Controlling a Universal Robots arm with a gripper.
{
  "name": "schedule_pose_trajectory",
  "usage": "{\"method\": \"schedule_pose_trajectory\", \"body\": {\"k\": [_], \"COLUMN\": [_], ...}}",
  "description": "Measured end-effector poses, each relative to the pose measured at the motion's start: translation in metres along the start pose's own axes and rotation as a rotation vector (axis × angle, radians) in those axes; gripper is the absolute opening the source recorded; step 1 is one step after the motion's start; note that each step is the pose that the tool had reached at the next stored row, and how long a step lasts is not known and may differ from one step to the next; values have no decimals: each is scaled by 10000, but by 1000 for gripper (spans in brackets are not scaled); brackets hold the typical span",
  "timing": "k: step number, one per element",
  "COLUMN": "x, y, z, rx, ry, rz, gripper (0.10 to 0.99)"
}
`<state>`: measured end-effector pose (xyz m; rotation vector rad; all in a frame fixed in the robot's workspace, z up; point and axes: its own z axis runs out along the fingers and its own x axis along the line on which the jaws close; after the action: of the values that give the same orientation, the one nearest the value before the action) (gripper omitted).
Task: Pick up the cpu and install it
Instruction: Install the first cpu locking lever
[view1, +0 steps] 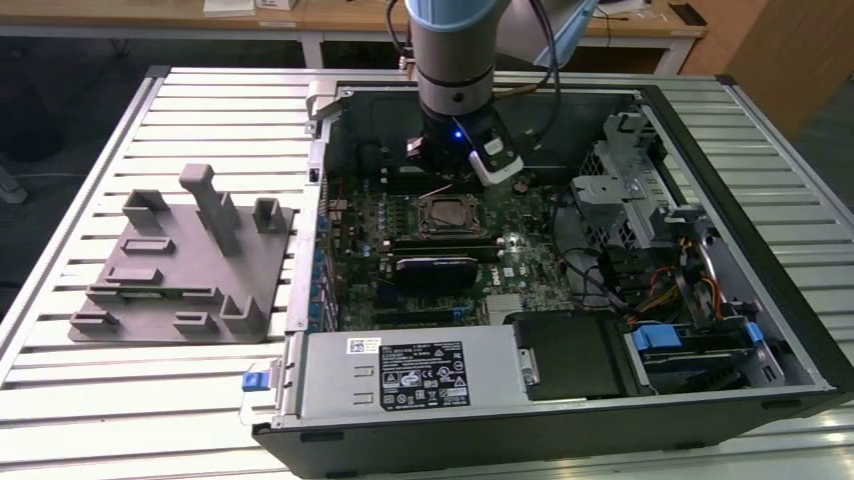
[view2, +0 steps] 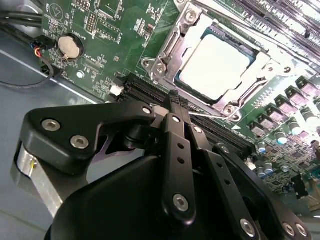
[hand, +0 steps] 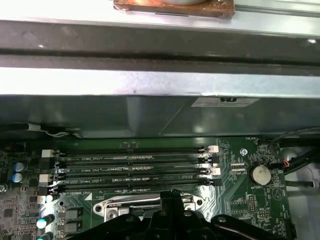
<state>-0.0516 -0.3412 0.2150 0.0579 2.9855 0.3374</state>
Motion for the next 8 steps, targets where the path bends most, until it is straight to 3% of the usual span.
{"method": "schedule_pose_trajectory", "body": {"k": [8], "x": [28], "y": [47], "z": [28], "rx": [75], "ry": [-48], "rz": [183], "gripper": [106]}}
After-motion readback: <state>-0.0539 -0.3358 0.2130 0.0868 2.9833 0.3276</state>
